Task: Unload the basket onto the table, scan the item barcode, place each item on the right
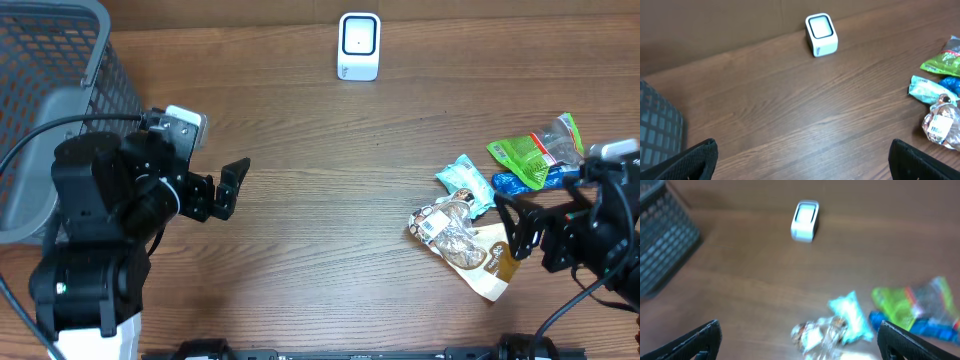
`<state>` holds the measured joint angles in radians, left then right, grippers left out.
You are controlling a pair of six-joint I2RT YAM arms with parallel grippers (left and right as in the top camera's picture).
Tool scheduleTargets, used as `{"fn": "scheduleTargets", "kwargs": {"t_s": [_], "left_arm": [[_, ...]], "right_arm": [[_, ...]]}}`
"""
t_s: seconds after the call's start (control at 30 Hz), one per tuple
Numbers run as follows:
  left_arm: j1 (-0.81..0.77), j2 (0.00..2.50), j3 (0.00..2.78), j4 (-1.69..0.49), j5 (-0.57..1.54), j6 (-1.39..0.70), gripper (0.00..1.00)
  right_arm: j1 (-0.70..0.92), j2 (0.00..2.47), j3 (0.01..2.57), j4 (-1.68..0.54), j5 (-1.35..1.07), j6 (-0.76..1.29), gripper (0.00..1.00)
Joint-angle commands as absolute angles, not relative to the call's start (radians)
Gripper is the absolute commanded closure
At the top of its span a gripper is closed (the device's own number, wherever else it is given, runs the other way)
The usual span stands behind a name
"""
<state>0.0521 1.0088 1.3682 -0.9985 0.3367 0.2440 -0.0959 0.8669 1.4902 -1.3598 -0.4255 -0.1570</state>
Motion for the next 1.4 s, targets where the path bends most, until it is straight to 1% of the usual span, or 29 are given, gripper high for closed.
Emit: {"fn": "scheduleTargets", "kwargs": {"t_s": [0.0,0.1,0.4,0.53,0.67,0.77,0.8,0.83,0.93,0.97,1.0,1.1,1.23,1.37], "left_arm": [[0.045,1.052,1.377,-0.995,0.33,0.27,0.0],[0.046,1.106,1.377,-0.995,0.33,0.27,0.0],[0.045,1.27,1.377,-0.995,0.33,0.27,0.0],[0.046,1.379,1.377,-0.995,0.33,0.27,0.0],[0.045,1.477,1.377,-0.994,0.33,0.27,0.0],[0.046,1.549,1.377,-0.994,0.33,0.27,0.0],[0.046,1.578,1.377,-0.994,0.329,0.27,0.0],[0.046,1.597,1.377,-0.994,0.33,0.27,0.0],[0.045,1.681,1.377,-0.993,0.329,0.27,0.0],[0.045,1.697,1.377,-0.993,0.329,0.27,0.0],[0.046,1.721,1.377,-0.993,0.329,0.27,0.0],[0.045,1.775,1.377,-0.992,0.329,0.27,0.0],[0.045,1.863,1.377,-0.987,0.329,0.27,0.0],[0.046,1.91,1.377,-0.987,0.33,0.27,0.0]], "right_arm": [[-0.094,0.869,1.499,-1.423,-0.447,-0.152,0.0],[-0.094,0.869,1.499,-1.457,-0.446,-0.153,0.0],[-0.094,0.869,1.499,-1.404,-0.434,-0.154,0.0],[-0.088,0.87,1.496,-1.384,-0.374,-0.153,0.0],[-0.084,0.84,1.427,-1.254,-0.279,-0.153,0.0],[-0.078,0.757,1.279,-1.052,-0.244,-0.153,0.0],[-0.078,0.69,1.16,-0.904,-0.244,-0.153,0.0],[-0.078,0.659,1.1,-0.834,-0.244,-0.154,0.0],[-0.067,0.487,0.736,-0.429,-0.224,-0.157,0.0],[-0.063,0.465,0.688,-0.383,-0.219,-0.157,0.0],[-0.052,0.417,0.585,-0.287,-0.209,-0.157,0.0],[-0.025,0.307,0.364,-0.123,-0.201,-0.157,0.0],[0.009,0.168,0.115,0.035,-0.192,-0.157,0.0],[0.017,0.067,0.006,0.054,-0.181,-0.157,0.0]]}}
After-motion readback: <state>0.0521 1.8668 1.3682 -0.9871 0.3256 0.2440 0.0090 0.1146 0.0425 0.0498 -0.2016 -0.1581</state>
